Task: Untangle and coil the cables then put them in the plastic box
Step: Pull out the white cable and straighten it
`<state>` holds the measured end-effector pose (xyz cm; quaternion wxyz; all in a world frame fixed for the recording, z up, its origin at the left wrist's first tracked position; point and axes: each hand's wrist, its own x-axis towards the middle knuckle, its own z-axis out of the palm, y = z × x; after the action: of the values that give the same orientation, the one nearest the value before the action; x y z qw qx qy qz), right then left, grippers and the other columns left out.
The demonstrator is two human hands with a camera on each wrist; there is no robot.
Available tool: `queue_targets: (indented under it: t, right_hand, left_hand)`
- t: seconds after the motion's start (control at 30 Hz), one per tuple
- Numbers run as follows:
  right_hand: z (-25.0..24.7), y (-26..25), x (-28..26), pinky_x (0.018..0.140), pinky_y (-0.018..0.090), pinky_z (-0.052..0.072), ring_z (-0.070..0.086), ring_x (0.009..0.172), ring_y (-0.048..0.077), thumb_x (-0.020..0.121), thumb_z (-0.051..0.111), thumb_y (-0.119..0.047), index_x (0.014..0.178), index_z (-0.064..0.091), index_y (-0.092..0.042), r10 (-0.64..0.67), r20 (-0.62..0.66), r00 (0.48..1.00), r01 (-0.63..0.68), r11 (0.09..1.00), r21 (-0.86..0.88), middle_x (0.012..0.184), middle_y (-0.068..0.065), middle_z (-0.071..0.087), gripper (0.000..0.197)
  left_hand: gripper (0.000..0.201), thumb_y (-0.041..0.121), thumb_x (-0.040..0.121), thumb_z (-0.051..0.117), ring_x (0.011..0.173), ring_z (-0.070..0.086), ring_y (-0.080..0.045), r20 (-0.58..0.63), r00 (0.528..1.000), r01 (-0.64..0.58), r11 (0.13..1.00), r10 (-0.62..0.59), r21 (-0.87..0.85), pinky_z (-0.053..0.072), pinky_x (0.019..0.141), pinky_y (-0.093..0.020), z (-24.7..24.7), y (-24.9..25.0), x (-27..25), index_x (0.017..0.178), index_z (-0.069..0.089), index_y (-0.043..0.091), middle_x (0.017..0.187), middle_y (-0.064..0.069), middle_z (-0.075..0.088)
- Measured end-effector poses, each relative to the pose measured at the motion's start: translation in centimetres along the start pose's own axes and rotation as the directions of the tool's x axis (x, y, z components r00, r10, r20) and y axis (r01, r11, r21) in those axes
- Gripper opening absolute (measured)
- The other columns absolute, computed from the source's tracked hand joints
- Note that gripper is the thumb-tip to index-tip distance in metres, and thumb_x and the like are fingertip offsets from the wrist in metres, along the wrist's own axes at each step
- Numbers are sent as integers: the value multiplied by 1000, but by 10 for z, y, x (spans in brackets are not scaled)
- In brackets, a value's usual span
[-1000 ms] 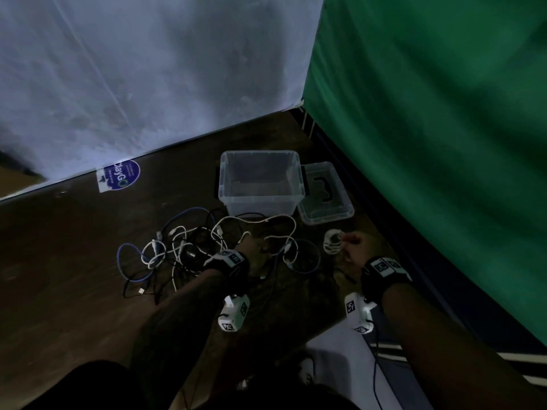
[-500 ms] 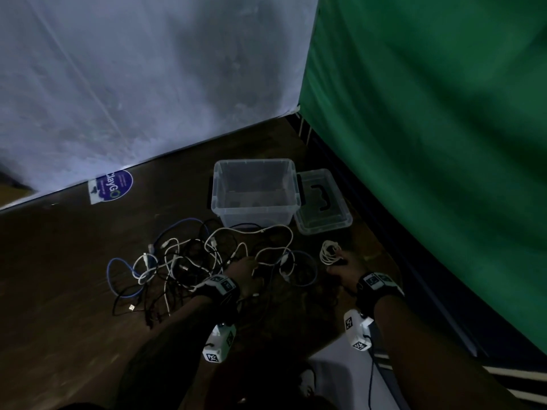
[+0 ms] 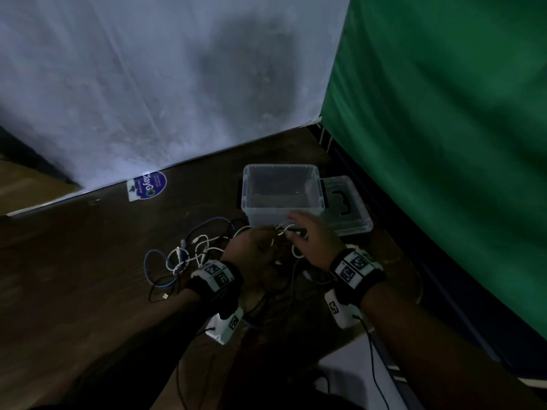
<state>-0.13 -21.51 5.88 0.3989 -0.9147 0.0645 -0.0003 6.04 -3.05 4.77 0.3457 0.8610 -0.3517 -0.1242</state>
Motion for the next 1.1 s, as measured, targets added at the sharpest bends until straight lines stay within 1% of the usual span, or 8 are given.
queue_targets:
  t: [0.13, 0.33, 0.43, 0.53, 0.67, 0.83, 0.97, 1.1]
  right_hand:
    - [-10, -27, 15, 84, 31, 52, 66, 89, 12, 94, 63, -26, 102, 73, -18, -21, 53, 998, 21, 1000, -2, 99, -1, 73, 15]
    - [-26, -52, 21, 64, 1, 40, 56, 75, -13, 92, 66, -28, 102, 75, -18, -4, 17, 1000, 3, 999, 54, 89, -10, 68, 16]
    - [-34, -58, 19, 60, -3, 38, 53, 72, -14, 92, 67, -25, 101, 75, -16, -55, -10, 998, 55, 998, 39, 87, -7, 68, 15]
    - [-40, -63, 14, 62, -1, 39, 57, 73, -5, 92, 66, -25, 101, 75, -16, -107, 13, 994, 107, 994, -13, 93, -3, 73, 16]
    - [-59, -64, 11, 71, 16, 45, 60, 81, 4, 94, 63, -23, 97, 73, -19, -109, -43, 993, 112, 993, 49, 90, -5, 69, 11]
    - [-111, -45, 18, 71, 21, 47, 59, 75, 9, 95, 61, -21, 84, 67, -23, -43, -306, 951, 150, 929, 337, 85, 0, 67, 13]
    - [-125, -30, 8, 57, 18, 40, 49, 54, -3, 95, 59, -19, 81, 64, -23, -30, -231, 972, 99, 950, 295, 60, -14, 57, 16]
    - [-114, -30, -4, 49, 26, 41, 49, 46, 12, 95, 59, -18, 73, 62, -22, 30, -37, 999, -15, 941, 337, 58, 1, 54, 23]
  left_hand:
    - [21, 26, 82, 61, 88, 68, -15, -68, 997, -32, 994, 24, -108, 55, 78, -33, -21, -1, -3, 98, 73, 23, 100, 5, 71]
    - [18, 6, 80, 74, 69, 66, -9, -197, 965, 75, 903, -173, -422, 55, 59, -27, -29, 0, -3, 88, 59, 13, 83, -1, 68]
    - [18, 3, 82, 71, 60, 61, -5, -199, 969, 48, 900, -147, -434, 51, 56, -20, -33, 5, 0, 94, 62, 12, 83, -2, 63]
    - [8, 2, 83, 69, 61, 61, 3, -218, 973, -7, 942, -70, -336, 47, 57, -11, -36, 8, 1, 90, 66, 6, 88, 3, 57]
    - [6, 9, 89, 64, 59, 62, 0, -111, 983, 105, 942, -147, -319, 51, 58, -19, -33, 10, -6, 85, 64, 13, 72, 0, 66]
    - [30, 10, 90, 61, 60, 58, 5, -130, 969, 165, 938, -212, -304, 47, 64, -19, -30, -11, -24, 74, 69, 34, 65, 14, 65]
    - [30, 17, 94, 60, 56, 53, 4, -264, 911, 208, 906, -317, -368, 46, 64, -25, -37, 7, -19, 71, 71, 32, 60, 14, 64]
    - [20, 11, 95, 57, 58, 61, -15, -332, 908, 117, 915, -256, -386, 52, 60, -34, -53, 48, -1, 82, 73, 12, 66, -8, 67]
